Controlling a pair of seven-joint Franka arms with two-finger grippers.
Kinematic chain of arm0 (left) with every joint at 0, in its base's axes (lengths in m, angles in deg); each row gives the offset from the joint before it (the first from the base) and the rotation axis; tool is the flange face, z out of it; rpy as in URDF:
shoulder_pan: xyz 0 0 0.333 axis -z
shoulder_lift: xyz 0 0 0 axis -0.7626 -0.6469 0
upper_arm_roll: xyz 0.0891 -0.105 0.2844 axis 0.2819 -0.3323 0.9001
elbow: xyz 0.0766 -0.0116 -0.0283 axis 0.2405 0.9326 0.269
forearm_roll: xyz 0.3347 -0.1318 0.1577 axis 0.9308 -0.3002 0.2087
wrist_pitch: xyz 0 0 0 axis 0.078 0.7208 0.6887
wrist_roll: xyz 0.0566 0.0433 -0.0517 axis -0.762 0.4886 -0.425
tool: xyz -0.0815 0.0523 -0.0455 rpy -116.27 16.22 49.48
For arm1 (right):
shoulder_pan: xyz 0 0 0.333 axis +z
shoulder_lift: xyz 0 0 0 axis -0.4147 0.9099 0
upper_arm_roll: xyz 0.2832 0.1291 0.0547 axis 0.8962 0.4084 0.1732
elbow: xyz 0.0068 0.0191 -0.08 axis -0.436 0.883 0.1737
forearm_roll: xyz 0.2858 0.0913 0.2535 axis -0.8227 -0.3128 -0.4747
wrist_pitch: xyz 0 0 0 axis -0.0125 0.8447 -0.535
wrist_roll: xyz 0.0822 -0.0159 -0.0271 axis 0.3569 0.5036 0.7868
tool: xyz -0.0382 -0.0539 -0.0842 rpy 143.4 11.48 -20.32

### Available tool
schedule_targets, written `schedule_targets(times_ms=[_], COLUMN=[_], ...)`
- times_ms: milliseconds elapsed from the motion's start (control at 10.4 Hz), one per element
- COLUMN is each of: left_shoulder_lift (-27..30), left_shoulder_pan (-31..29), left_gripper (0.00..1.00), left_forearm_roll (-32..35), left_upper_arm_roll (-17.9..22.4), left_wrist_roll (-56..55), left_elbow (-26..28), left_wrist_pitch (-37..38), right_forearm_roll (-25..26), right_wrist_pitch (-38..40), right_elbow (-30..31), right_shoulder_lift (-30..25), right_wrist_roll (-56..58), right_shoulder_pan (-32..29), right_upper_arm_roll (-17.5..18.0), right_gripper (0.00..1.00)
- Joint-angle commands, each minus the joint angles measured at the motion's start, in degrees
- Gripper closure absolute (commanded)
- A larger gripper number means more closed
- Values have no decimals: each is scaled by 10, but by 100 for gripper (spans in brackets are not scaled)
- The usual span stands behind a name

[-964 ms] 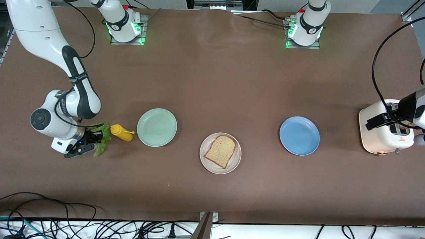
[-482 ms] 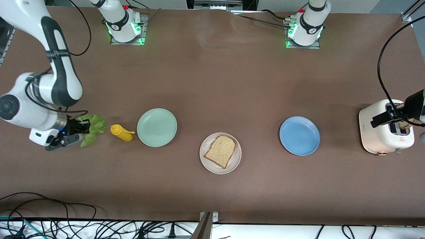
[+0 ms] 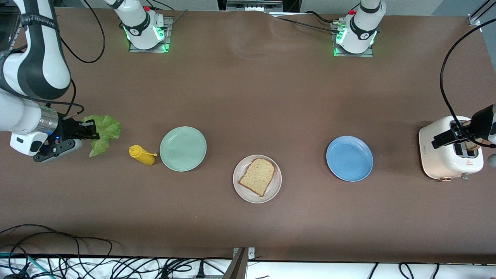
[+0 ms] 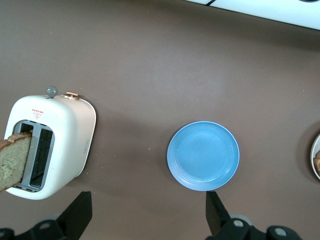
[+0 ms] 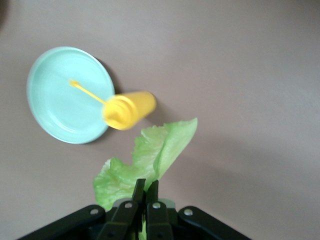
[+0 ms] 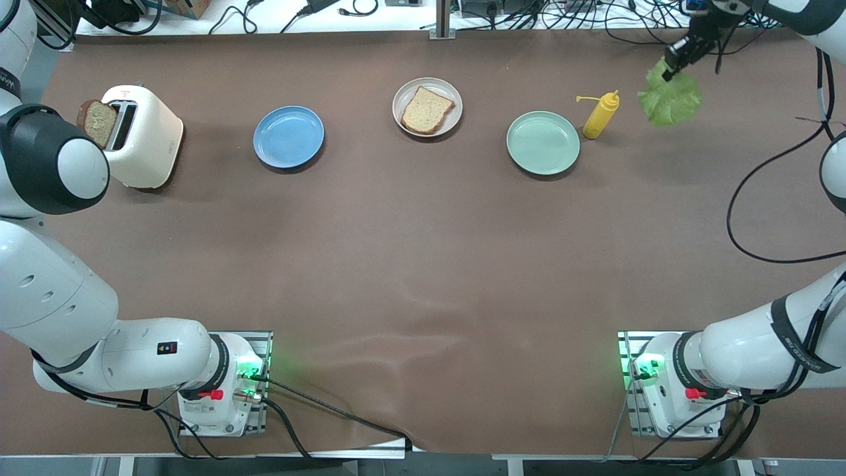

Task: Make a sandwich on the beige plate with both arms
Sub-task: 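Grasp the lettuce leaf with the right gripper and lift it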

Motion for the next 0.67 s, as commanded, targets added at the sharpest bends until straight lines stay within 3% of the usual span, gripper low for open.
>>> schedule_targets(times_ms=[0,385,578], left_shoulder_lift=[16,17,17], left_shoulder_pan=[-3,-4,-4], left_gripper=[0,0,0], left_forearm_roll=[21,21,21], left_upper_arm_roll=[-4,-3,-2], left_wrist_roll=[12,12,12], left_elbow=[17,17,17], left_wrist_pitch=[3,3,3], right_forearm_roll=[-16,-90,-128], right_wrist_pitch=[17,-3,-53], right_elbow=[-48,-190,-271], right_shoulder_lift=[22,129,200], right_wrist_roll=[-100,-310,-405], right_shoulder_pan=[63,161,203], right_upper_arm_roll=[1,-3,-5], right_gripper=[100,100,100])
